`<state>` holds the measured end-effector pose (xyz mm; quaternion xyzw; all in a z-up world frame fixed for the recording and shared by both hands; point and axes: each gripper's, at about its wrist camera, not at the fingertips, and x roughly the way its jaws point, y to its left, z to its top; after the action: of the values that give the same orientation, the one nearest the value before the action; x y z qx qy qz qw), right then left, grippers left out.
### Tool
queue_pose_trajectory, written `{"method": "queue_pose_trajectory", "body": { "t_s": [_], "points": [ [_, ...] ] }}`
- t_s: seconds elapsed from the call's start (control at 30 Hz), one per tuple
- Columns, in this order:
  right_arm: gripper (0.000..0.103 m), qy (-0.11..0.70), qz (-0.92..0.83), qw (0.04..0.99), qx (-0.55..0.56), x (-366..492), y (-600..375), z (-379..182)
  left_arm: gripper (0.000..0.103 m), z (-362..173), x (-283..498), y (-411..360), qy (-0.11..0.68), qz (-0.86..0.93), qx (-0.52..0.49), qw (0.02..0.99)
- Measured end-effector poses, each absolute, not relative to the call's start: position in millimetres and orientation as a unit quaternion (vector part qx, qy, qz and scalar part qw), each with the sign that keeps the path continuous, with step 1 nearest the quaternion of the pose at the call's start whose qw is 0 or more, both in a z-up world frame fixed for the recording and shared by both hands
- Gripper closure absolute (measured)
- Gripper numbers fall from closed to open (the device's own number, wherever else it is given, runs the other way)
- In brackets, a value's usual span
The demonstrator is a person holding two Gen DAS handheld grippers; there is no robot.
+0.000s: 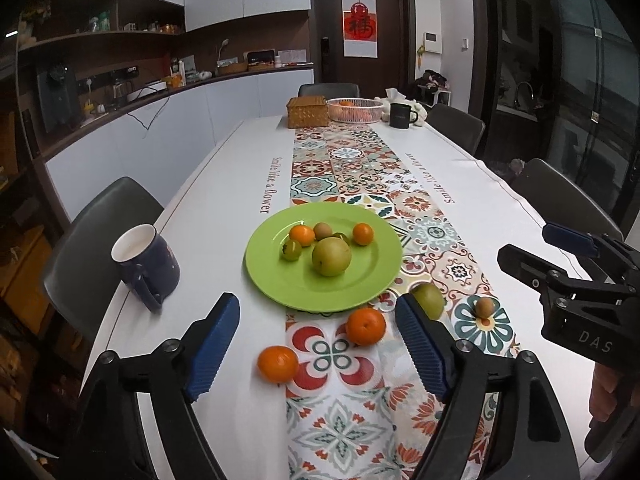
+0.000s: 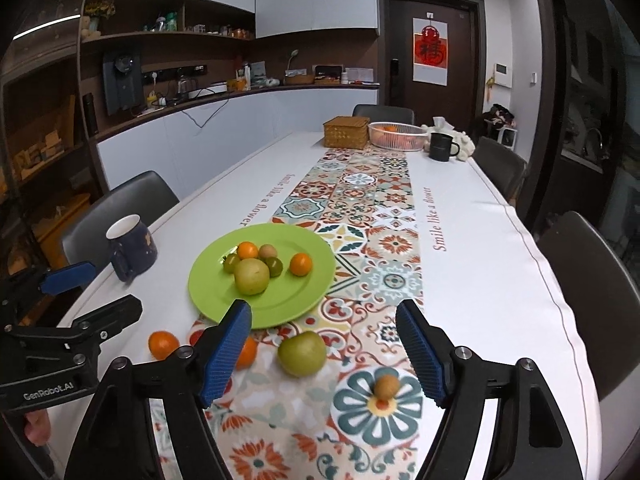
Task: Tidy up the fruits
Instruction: 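Withdraw both tools from the plate toward the remaining fruits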
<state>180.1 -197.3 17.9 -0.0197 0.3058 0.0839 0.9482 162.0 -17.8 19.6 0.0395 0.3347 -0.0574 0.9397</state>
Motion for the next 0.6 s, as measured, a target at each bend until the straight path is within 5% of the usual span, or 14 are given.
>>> {"method": "queue_pose_trajectory", "body": {
  "t_s": [0.6],
  "points": [
    [0.028, 0.35, 0.042, 0.936, -0.012, 174.0, -227.8, -23.2, 0.014, -24.4, 166.9, -38.0, 0.368, -0.052, 0.065, 0.926]
  ]
}}
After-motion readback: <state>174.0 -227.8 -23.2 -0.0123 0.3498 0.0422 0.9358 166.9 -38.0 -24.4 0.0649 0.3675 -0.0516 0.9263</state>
